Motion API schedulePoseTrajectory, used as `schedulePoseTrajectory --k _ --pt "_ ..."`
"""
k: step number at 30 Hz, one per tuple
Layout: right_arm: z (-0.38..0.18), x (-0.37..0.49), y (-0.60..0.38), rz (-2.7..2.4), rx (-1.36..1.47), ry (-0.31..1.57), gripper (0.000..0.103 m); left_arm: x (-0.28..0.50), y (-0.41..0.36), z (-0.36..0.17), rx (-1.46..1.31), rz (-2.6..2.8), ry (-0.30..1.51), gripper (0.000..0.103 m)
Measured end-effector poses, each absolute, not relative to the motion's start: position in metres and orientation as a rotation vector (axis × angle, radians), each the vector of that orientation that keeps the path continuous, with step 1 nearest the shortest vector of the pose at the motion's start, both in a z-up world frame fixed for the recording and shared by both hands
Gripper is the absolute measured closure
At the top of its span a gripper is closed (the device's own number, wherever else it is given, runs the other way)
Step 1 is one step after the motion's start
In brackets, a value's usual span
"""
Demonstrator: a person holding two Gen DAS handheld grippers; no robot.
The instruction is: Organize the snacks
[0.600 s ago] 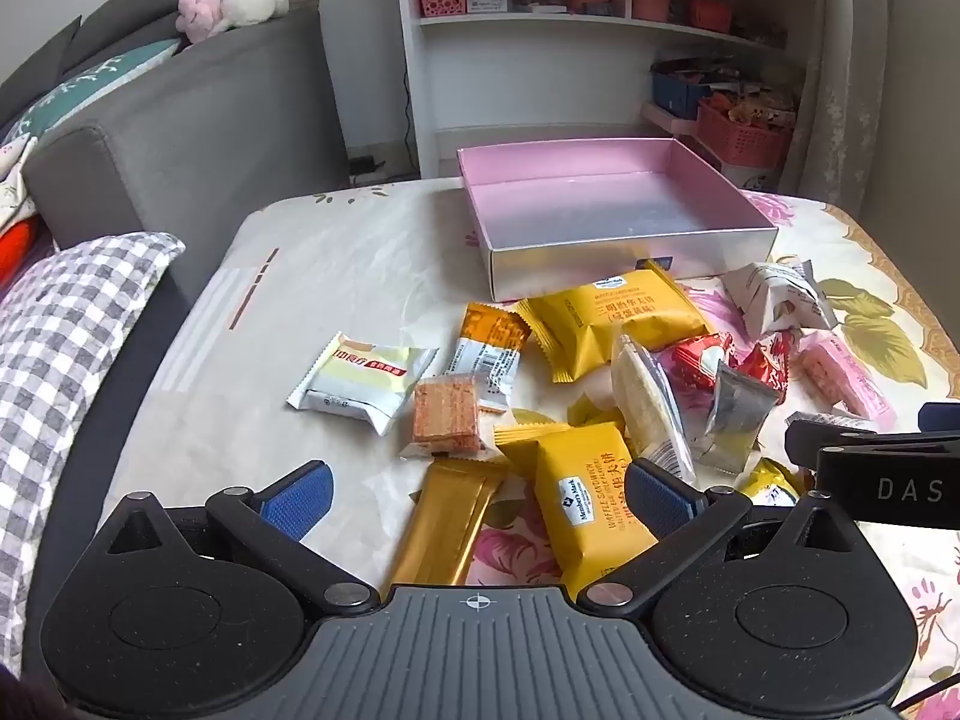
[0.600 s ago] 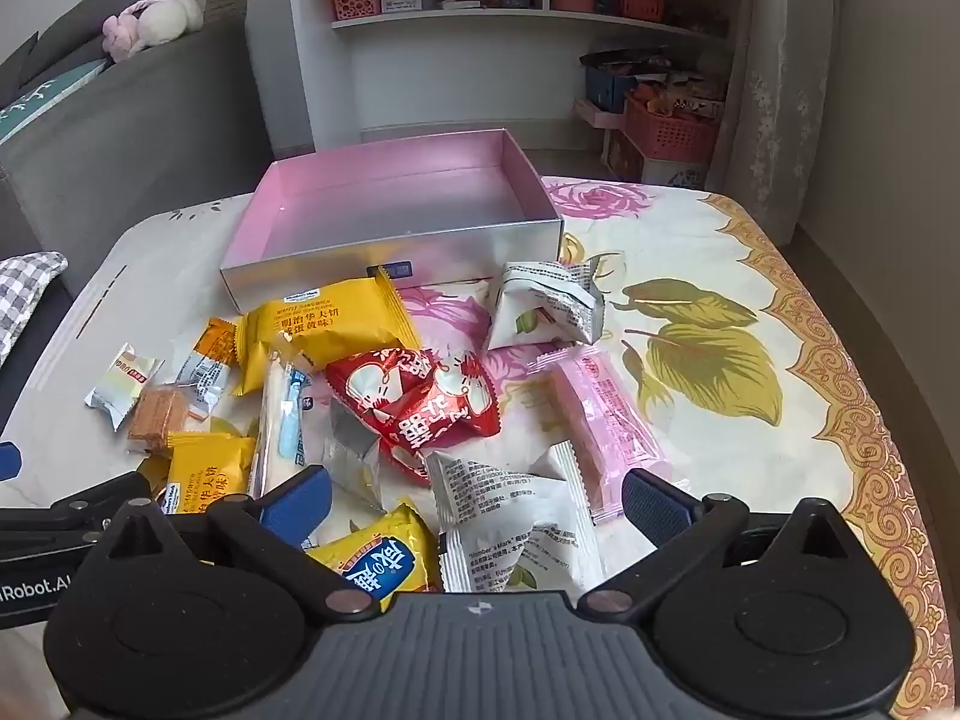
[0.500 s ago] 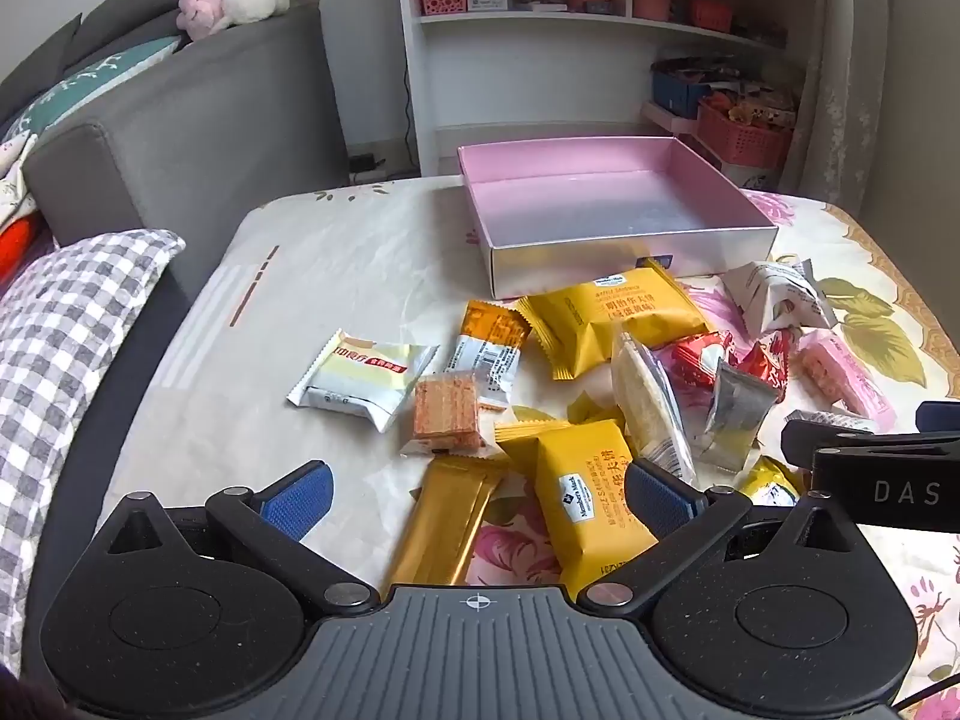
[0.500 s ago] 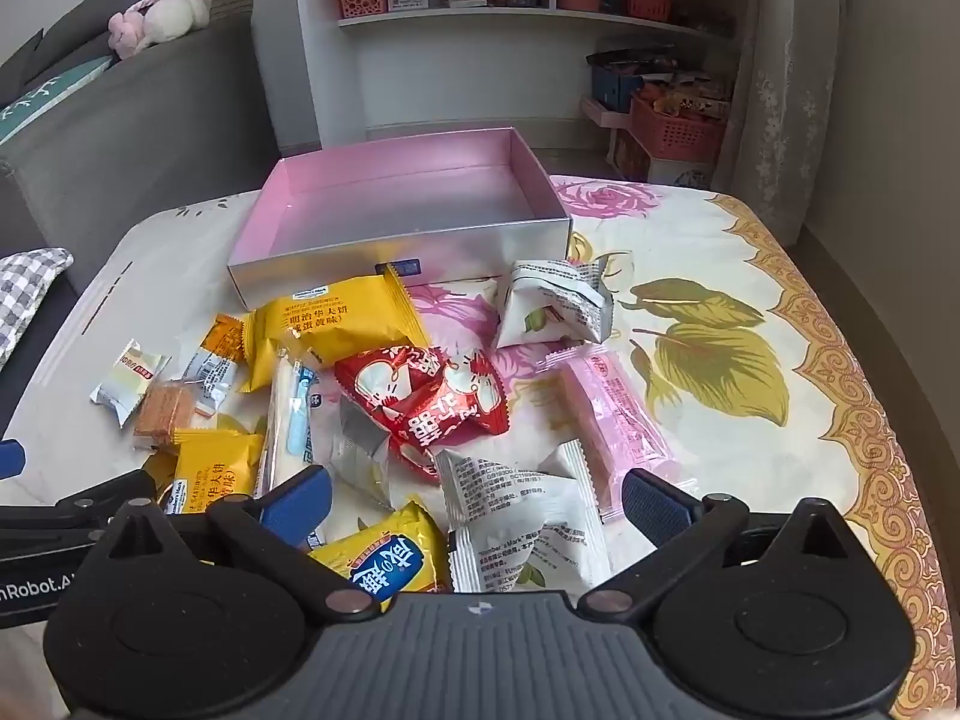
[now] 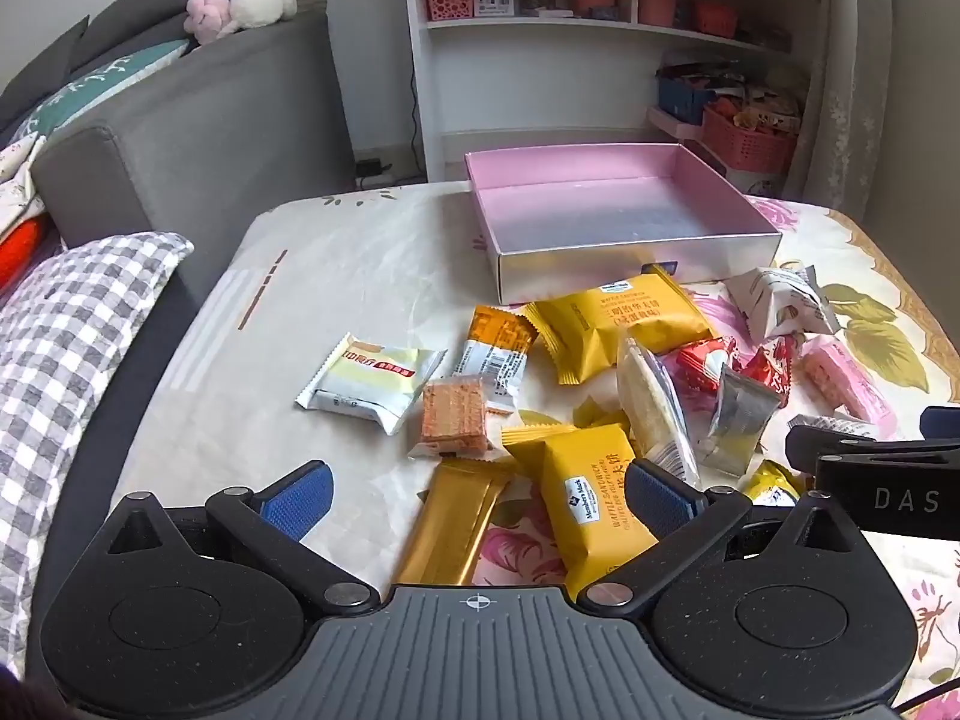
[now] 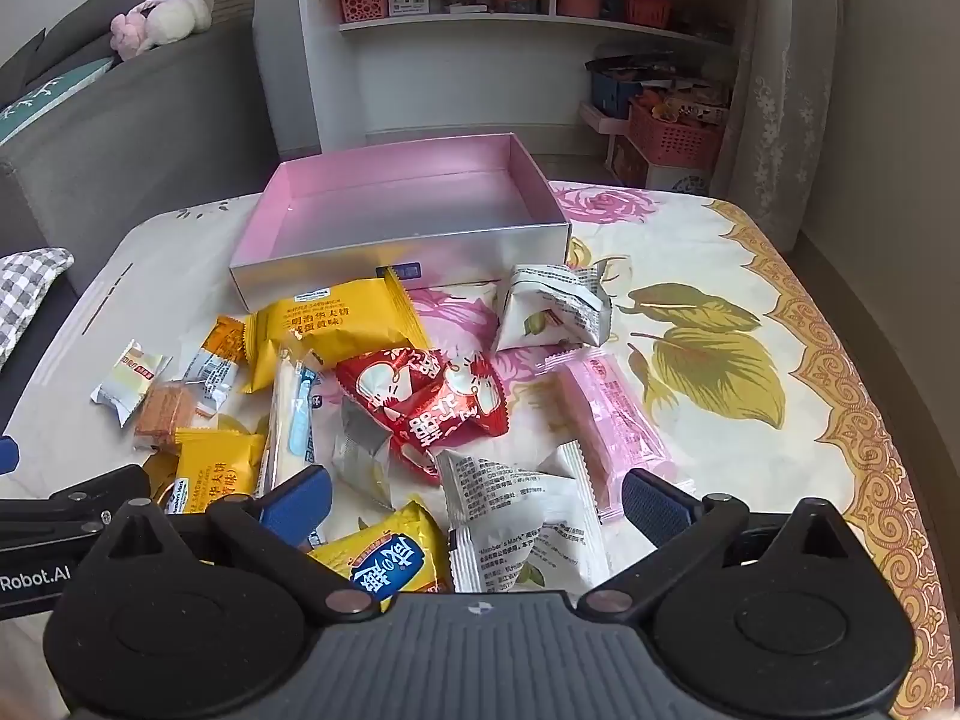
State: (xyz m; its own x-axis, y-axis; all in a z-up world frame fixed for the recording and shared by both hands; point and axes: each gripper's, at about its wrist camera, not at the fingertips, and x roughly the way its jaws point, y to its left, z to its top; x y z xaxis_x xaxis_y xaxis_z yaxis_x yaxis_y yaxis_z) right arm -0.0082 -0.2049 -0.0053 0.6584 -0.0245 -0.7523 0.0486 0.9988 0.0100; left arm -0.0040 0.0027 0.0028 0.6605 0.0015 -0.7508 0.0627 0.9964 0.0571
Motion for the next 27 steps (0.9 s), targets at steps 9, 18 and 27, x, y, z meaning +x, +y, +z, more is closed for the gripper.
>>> schedulePoseTrajectory --k 9,18,27 --pt "-0.0062 -0.0075 -0.2026 -0.041 0.02 0.854 0.007 -0.0034 0.0025 0.002 0.07 -0.036 0.856 0.0" --pt "-0.006 -0.0077 -0.2027 -0.041 0.02 0.853 0.007 -0.0029 0.003 0.0017 0.069 -0.035 0.858 0.0" --pt "-0.0058 -0.0078 -0.203 -0.04 0.02 0.853 0.007 -0.0029 0.0033 0.0017 0.069 -0.036 0.857 0.0"
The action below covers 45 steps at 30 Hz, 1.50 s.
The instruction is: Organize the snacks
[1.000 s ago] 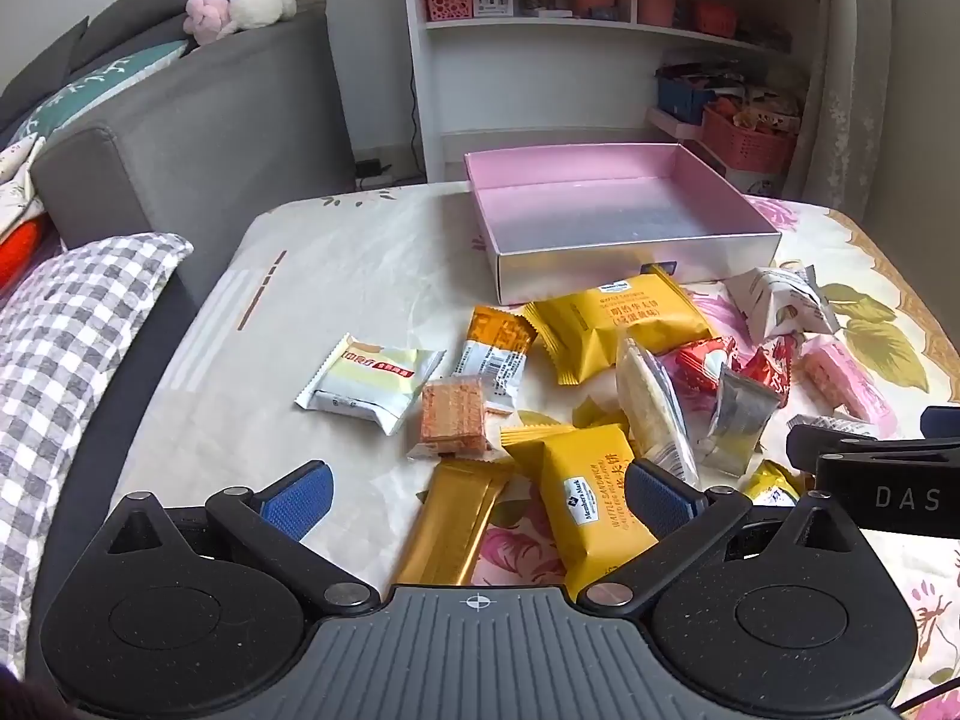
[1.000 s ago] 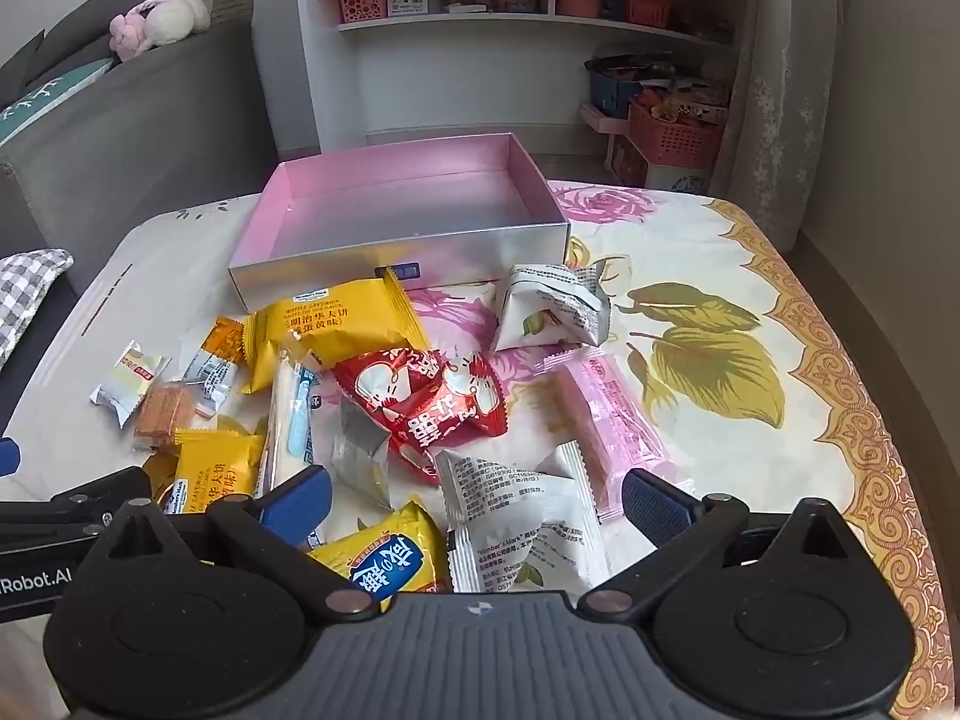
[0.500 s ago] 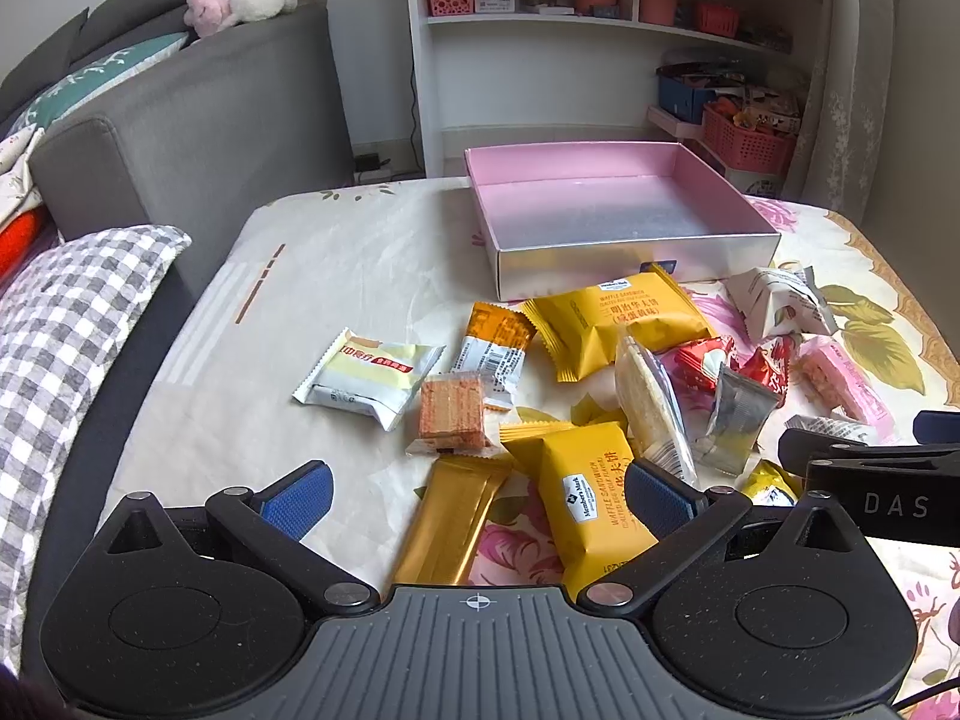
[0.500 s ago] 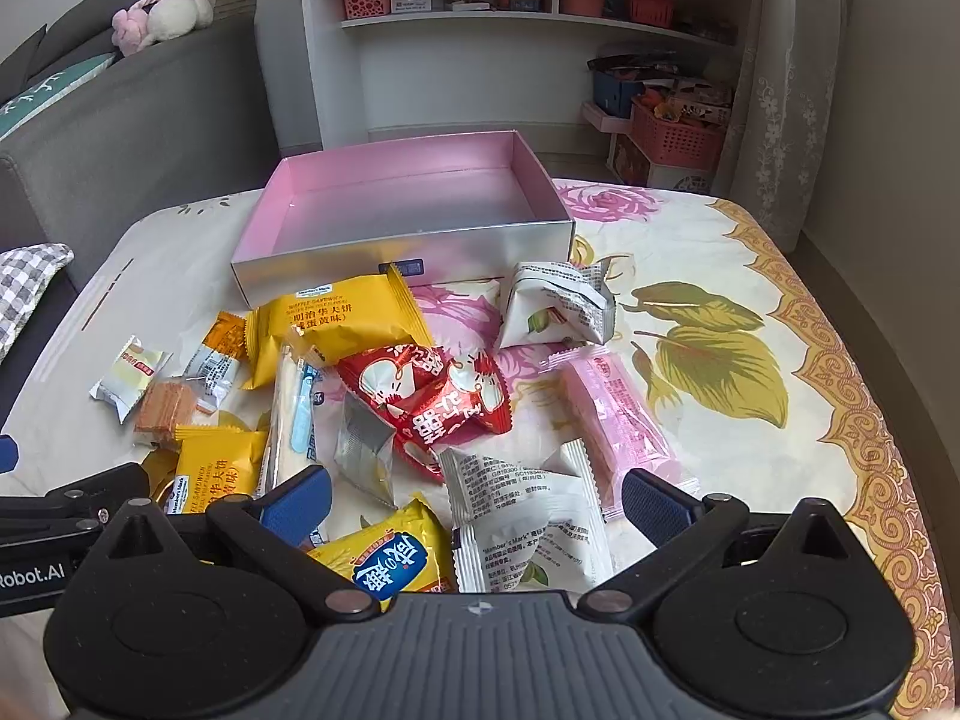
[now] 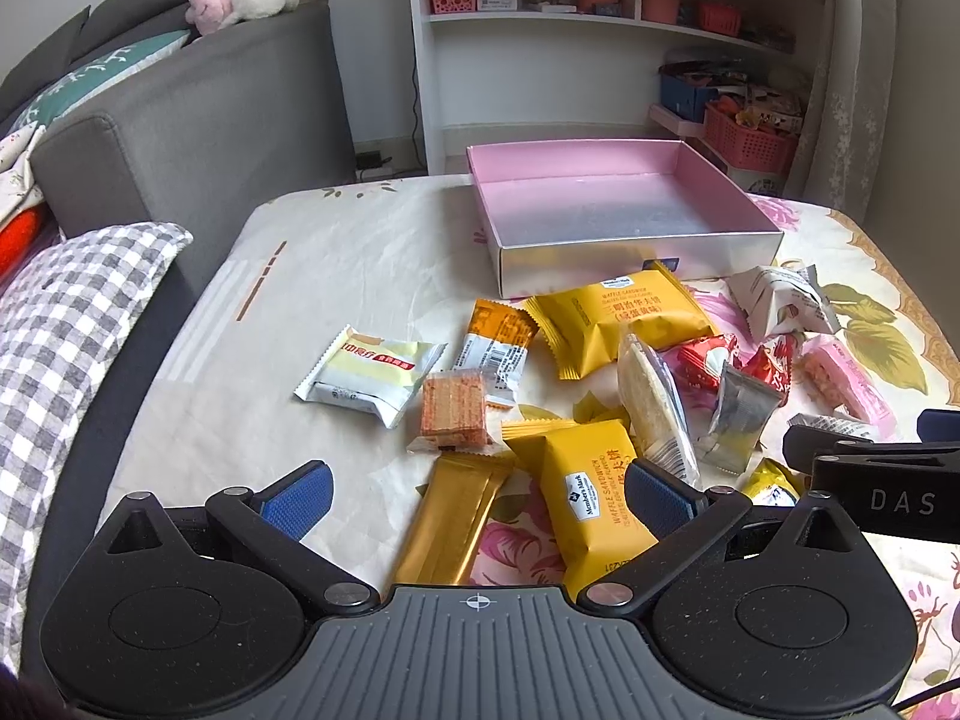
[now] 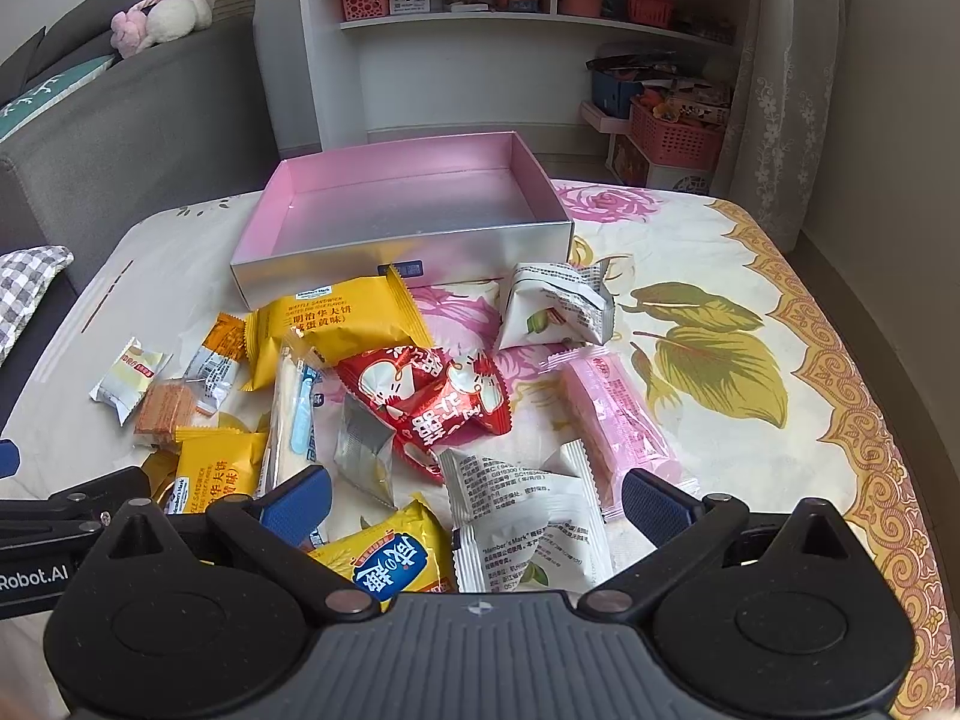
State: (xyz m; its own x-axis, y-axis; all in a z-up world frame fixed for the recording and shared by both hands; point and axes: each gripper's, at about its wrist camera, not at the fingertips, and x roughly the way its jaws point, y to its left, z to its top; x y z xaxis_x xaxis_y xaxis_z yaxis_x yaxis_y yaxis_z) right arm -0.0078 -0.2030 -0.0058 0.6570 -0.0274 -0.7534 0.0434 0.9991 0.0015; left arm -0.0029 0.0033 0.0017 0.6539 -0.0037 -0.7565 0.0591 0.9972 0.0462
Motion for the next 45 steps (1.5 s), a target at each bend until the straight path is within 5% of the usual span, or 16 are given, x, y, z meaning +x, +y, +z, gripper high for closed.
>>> schedulePoseTrajectory --k 45 --pt "-0.0057 -0.0043 -0.2039 -0.06 0.019 0.845 0.007 -0.0009 0.0062 0.0049 0.073 -0.04 0.851 0.0"
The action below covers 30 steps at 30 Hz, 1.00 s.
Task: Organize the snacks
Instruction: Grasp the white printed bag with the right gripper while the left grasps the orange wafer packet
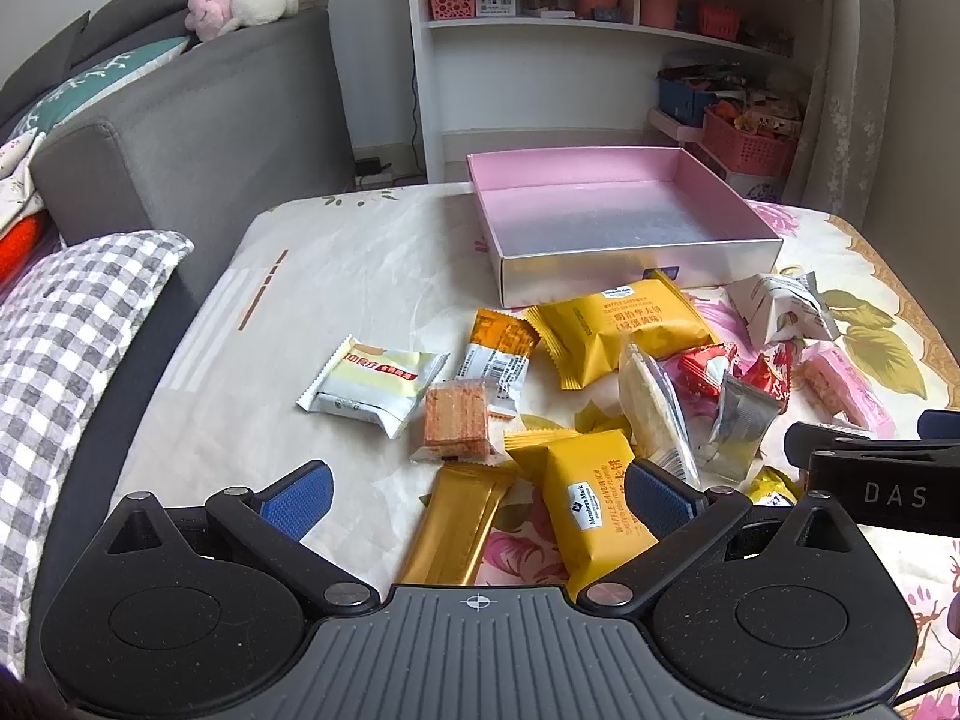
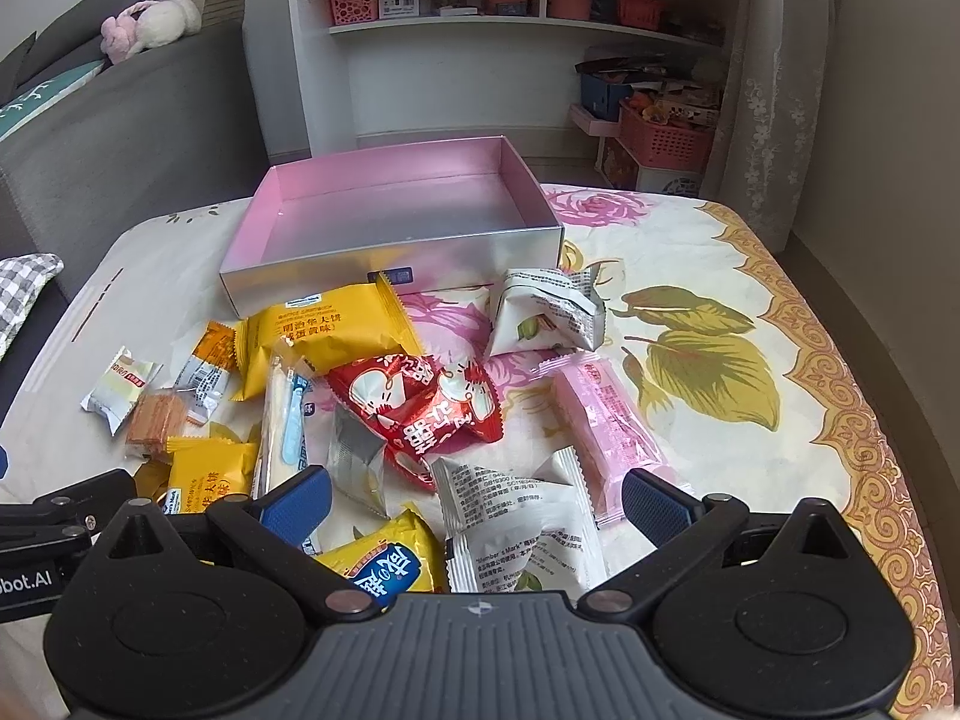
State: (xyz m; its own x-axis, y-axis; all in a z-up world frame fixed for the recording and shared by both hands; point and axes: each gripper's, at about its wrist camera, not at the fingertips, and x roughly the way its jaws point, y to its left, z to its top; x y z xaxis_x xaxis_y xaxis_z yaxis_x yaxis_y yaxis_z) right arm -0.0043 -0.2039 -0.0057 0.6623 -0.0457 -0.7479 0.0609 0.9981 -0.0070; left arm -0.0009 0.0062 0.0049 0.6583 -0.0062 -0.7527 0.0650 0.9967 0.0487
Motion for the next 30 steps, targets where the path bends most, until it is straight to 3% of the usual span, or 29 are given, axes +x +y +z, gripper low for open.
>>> schedulePoseTrajectory --k 21,30 --pt "0.017 0.034 -0.214 0.104 0.071 0.916 0.007 0.049 0.027 0.013 0.126 -0.129 0.917 0.0" --pt "0.015 0.076 -0.245 0.066 0.047 0.89 0.011 0.092 0.048 -0.008 -0.074 -0.212 0.99 0.002"
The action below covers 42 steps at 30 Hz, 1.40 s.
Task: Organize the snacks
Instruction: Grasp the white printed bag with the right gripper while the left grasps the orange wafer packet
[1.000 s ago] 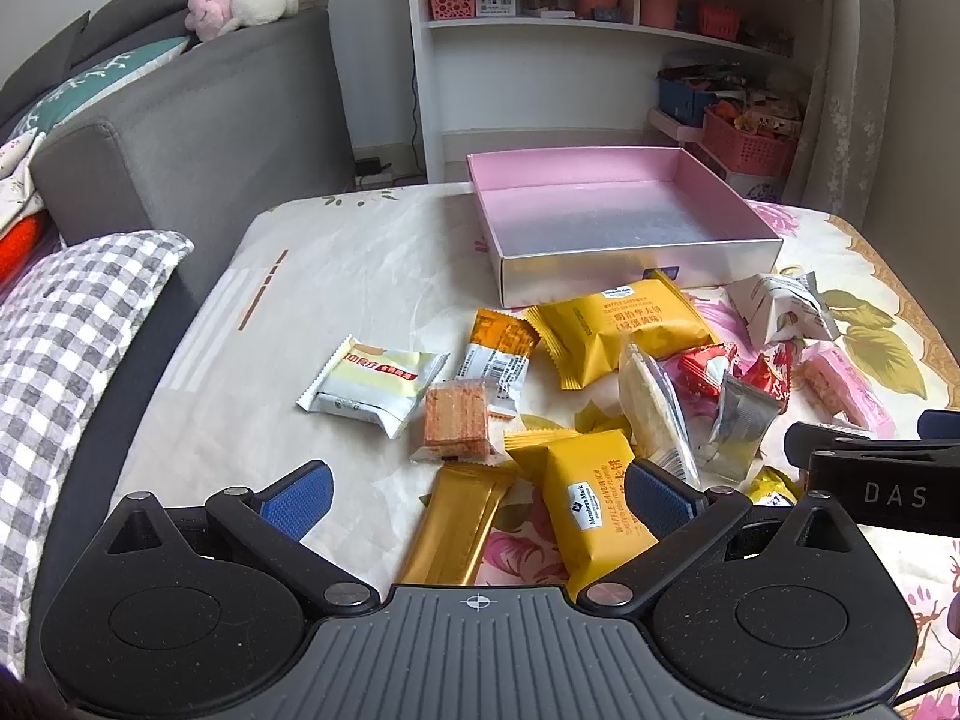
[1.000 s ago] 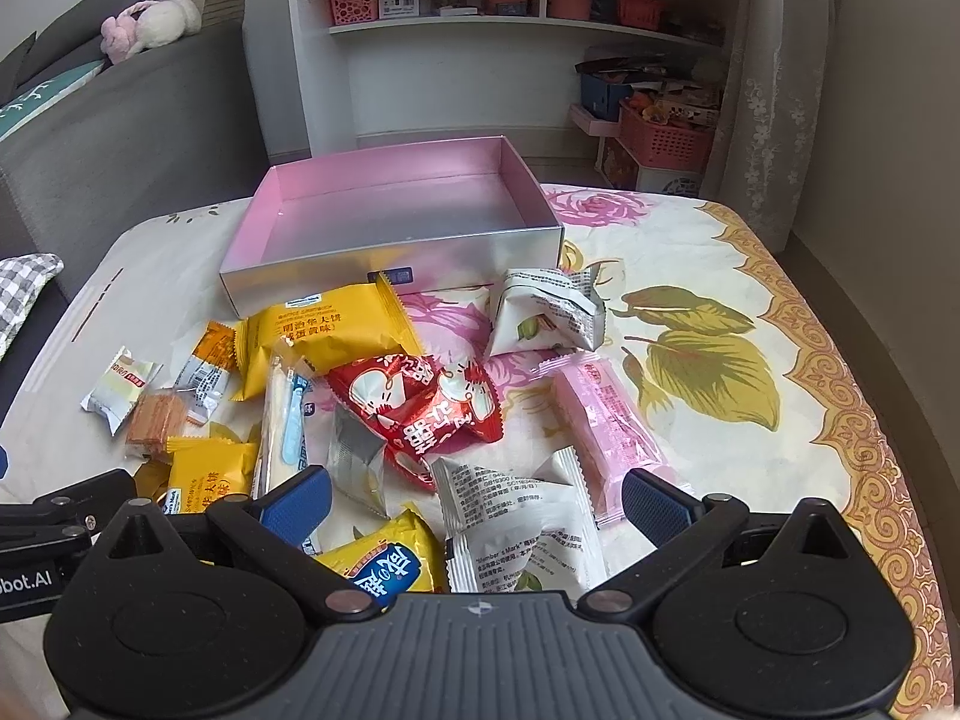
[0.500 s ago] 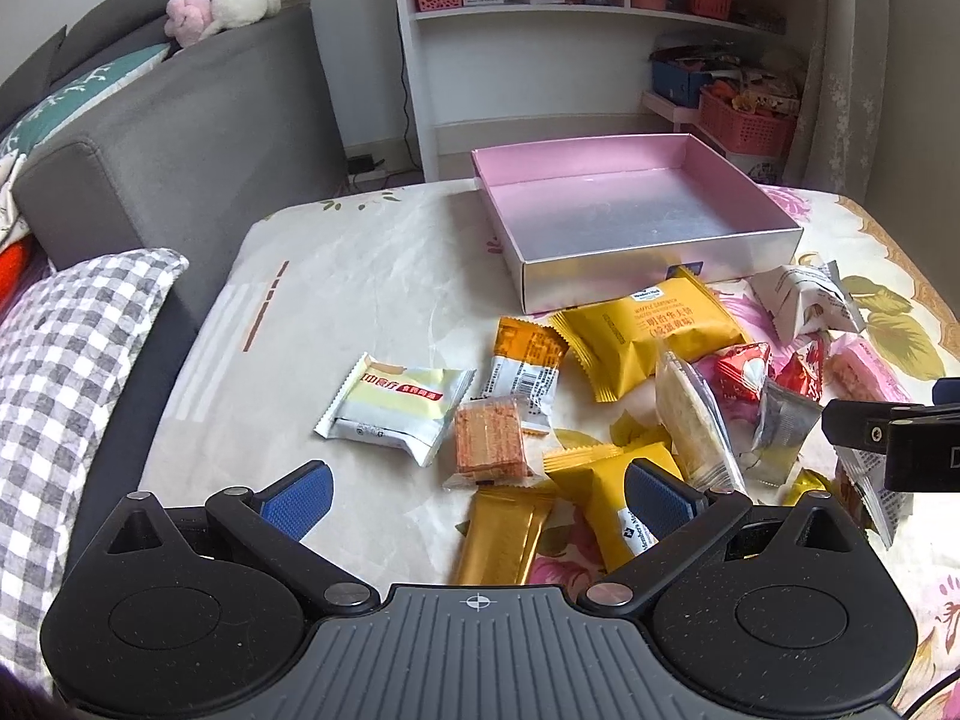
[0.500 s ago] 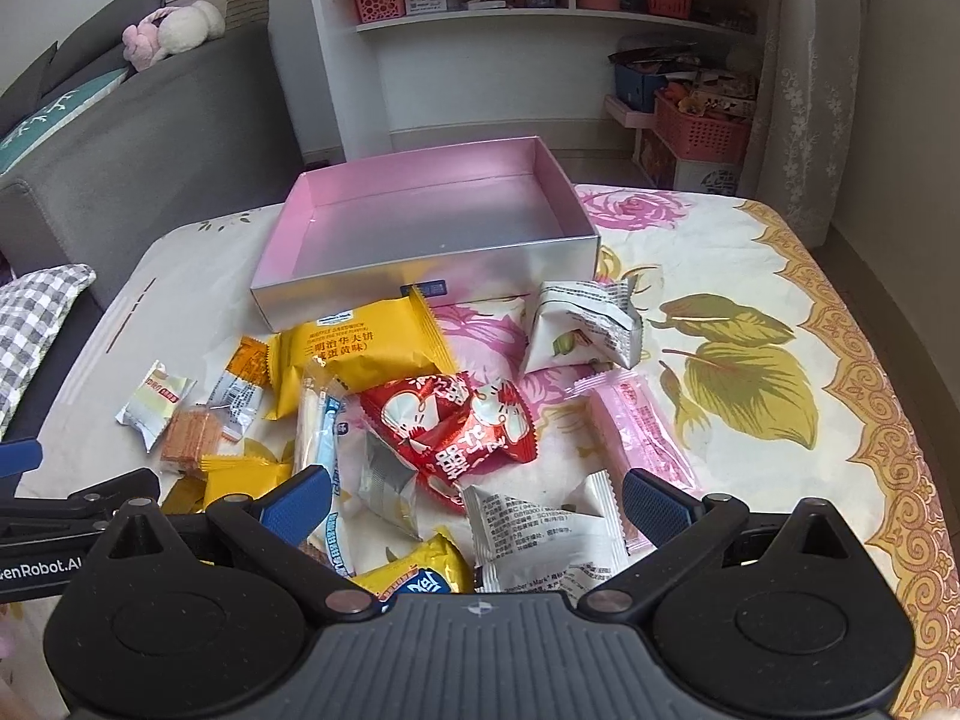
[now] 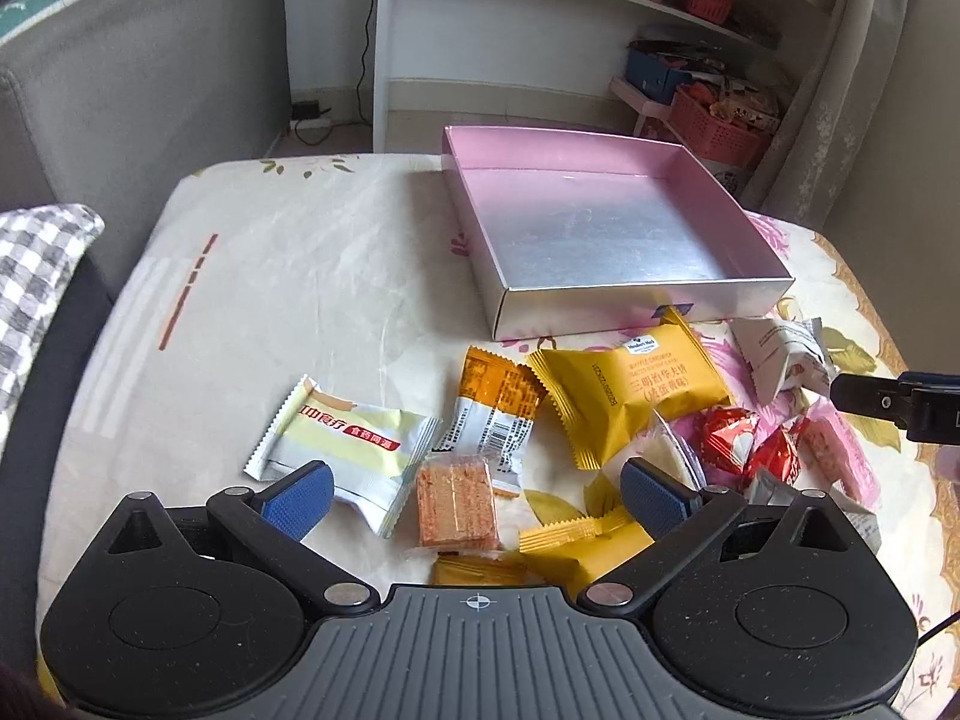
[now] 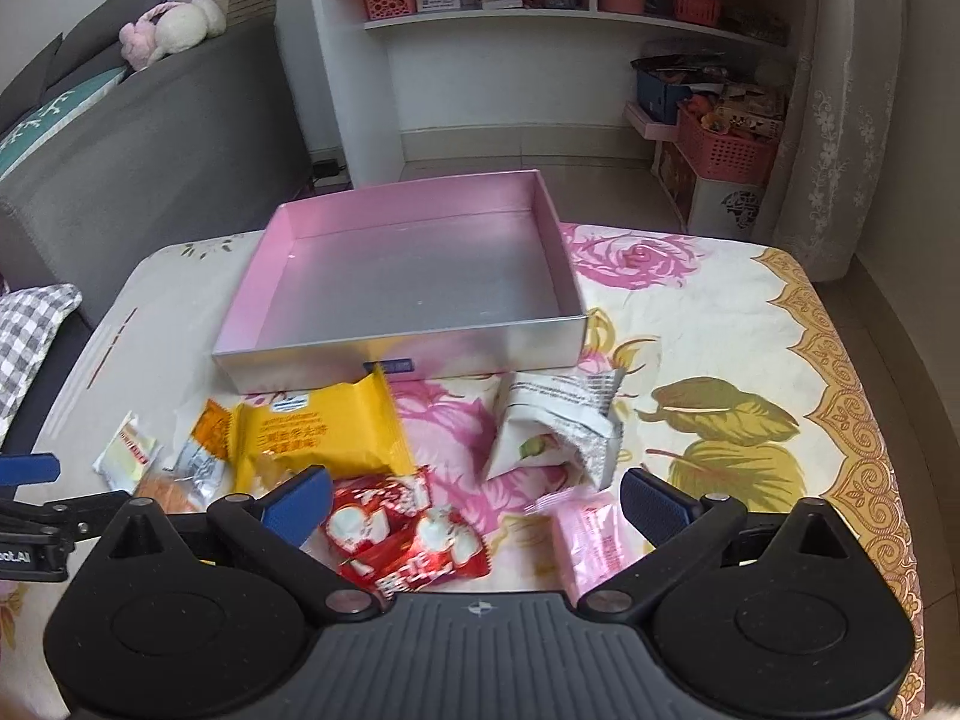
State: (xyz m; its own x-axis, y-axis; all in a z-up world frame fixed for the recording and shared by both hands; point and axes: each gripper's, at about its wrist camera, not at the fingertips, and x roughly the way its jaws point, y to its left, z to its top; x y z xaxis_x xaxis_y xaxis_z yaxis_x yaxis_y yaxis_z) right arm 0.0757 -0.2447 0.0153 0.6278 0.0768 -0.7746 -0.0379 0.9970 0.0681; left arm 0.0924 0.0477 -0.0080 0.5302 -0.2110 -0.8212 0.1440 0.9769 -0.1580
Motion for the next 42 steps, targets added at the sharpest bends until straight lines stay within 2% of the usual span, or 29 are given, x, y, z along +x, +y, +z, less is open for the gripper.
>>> schedulePoseTrajectory --k 6,8,12,18,30,35,37,41,42 --pt "-0.001 0.1 -0.279 0.068 0.156 0.906 0.015 0.12 0.052 -0.019 -0.129 -0.276 0.98 0.008" --pt "-0.004 0.107 -0.284 0.068 0.181 0.893 0.015 0.126 0.047 -0.022 -0.099 -0.298 0.961 0.014" --pt "-0.012 0.121 -0.292 0.076 0.231 0.881 0.02 0.136 0.038 -0.029 -0.05 -0.347 0.966 0.032" --pt "-0.03 0.135 -0.298 0.054 0.277 0.922 0.023 0.146 0.034 -0.043 -0.026 -0.366 1.015 0.051" --pt "-0.052 0.138 -0.286 0.025 0.213 0.946 0.023 0.145 0.008 -0.06 0.179 -0.334 1.024 0.053" --pt "-0.057 0.137 -0.275 0.018 0.139 0.933 0.022 0.145 0.008 -0.059 0.183 -0.322 1.029 0.055" --pt "-0.058 0.136 -0.271 0.015 0.108 0.921 0.026 0.144 0.007 -0.058 0.187 -0.319 1.026 0.064" --pt "-0.057 0.134 -0.267 -0.001 0.048 0.902 0.047 0.142 0.004 -0.057 0.197 -0.305 1.019 0.066" --pt "-0.057 0.134 -0.267 -0.004 0.047 0.9 0.048 0.142 0.003 -0.057 0.199 -0.302 1.017 0.066"
